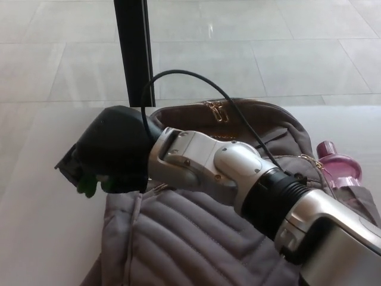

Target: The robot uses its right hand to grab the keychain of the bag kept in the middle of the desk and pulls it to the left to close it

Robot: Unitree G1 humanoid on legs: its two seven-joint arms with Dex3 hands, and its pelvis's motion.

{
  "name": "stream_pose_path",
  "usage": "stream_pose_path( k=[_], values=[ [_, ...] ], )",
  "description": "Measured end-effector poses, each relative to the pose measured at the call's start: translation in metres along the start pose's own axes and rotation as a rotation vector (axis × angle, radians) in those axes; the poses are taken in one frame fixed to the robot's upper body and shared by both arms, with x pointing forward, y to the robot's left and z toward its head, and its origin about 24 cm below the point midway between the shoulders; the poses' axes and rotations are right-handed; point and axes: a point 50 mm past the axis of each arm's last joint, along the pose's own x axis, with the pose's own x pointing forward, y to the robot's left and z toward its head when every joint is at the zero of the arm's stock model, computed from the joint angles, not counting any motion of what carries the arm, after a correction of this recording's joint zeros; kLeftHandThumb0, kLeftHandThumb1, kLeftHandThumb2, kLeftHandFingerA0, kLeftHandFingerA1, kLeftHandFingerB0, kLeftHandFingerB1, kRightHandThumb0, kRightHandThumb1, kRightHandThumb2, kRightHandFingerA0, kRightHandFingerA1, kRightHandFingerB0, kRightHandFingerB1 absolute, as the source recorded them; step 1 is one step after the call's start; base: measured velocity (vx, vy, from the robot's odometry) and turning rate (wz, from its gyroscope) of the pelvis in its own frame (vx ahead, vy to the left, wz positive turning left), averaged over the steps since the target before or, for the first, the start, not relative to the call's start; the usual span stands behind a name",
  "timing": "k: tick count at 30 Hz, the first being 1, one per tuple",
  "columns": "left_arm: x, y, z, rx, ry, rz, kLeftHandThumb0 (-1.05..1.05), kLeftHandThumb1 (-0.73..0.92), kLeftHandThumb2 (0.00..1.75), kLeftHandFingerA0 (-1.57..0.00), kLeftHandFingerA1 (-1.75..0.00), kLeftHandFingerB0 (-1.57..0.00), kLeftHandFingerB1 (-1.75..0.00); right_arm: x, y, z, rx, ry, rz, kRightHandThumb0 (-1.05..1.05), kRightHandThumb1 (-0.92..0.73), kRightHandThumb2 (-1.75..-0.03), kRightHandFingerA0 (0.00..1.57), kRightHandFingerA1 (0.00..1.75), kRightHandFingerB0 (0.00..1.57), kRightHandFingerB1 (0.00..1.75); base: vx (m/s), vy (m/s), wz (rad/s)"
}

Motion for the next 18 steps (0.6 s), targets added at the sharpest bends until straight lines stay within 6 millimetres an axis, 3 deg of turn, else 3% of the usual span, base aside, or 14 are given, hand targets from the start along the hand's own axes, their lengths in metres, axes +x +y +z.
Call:
stream_pose_path(
  k=[1,2,4,7,12,13,14,15,16,17,18],
  values=[
    [0.000,0.000,0.000,0.000,0.000,-0.001,-0.81,0.80,1.21,-0.63,-0.67,-0.54,-0.60,0.003,-0.001,0.002,0.001,0.000,-0.002,-0.36,-0.60,-1.01,0.93,1.75,0.76,1.43,0.00,0.000,0.00],
    [0.000,-0.001,0.001,0.000,-0.002,-0.003,-0.90,0.92,0.88,-0.65,-0.63,-0.56,-0.51,0.005,-0.002,0.004,0.004,-0.003,-0.004,-0.35,-0.60,-1.01,0.95,1.75,0.76,1.41,0.00,0.000,0.00],
    [0.001,-0.001,0.001,0.001,-0.003,-0.006,-0.88,0.92,0.86,-0.64,-0.61,-0.57,-0.52,0.009,-0.002,0.008,0.012,-0.009,-0.003,-0.38,-0.63,-0.97,0.94,1.72,0.77,1.39,0.00,0.000,0.00],
    [0.002,-0.002,0.002,0.001,-0.007,-0.008,-0.86,0.92,0.82,-0.67,-0.61,-0.61,-0.54,0.013,0.000,0.012,0.021,-0.008,-0.002,-0.39,-0.62,-1.06,0.99,1.75,0.74,1.61,0.00,0.000,0.00],
    [0.002,-0.002,0.002,0.005,-0.004,-0.010,-0.87,0.92,0.83,-0.65,-0.60,-0.59,-0.53,0.011,0.006,0.006,0.027,0.039,0.001,-0.38,-0.63,-1.06,0.95,1.75,0.73,1.37,0.00,0.000,0.00],
    [0.002,-0.002,0.002,0.006,-0.004,-0.011,-0.88,0.92,0.84,-0.63,-0.61,-0.58,-0.53,0.011,0.008,0.005,0.028,0.047,0.000,-0.38,-0.71,-1.03,0.95,1.73,0.68,1.31,0.00,0.000,0.00],
    [0.002,-0.003,0.002,0.007,-0.003,-0.012,-0.88,0.92,0.82,-0.65,-0.61,-0.60,-0.54,0.011,0.008,0.004,0.028,0.053,-0.003,-0.43,-0.75,-0.99,0.82,1.42,0.64,1.14,0.00,0.000,0.00],
    [0.002,-0.003,0.002,0.008,-0.003,-0.013,-0.87,0.92,0.83,-0.63,-0.61,-0.60,-0.53,0.010,0.009,0.003,0.027,0.058,-0.004,-0.42,-0.72,-1.00,0.82,1.40,0.69,1.11,0.00,0.000,0.00],
    [0.002,-0.003,0.002,0.008,-0.004,-0.015,-0.87,0.92,0.83,-0.63,-0.61,-0.60,-0.53,0.010,0.010,0.002,0.030,0.067,-0.003,-0.42,-0.72,-1.00,0.82,1.40,0.69,1.11,0.00,0.000,0.00],
    [0.002,-0.004,0.003,0.009,-0.005,-0.016,-0.87,0.92,0.87,-0.63,-0.61,-0.56,-0.51,0.009,0.011,0.001,0.031,0.073,-0.002,-0.41,-0.58,-1.15,0.89,1.62,0.80,1.34,0.00,0.000,0.00],
    [0.003,-0.004,0.003,0.008,-0.006,-0.017,-0.87,0.92,0.87,-0.63,-0.61,-0.56,-0.51,0.009,0.011,0.000,0.032,0.080,-0.001,-0.41,-0.58,-1.15,0.89,1.62,0.80,1.34,0.00,0.000,0.00]
  ],
)
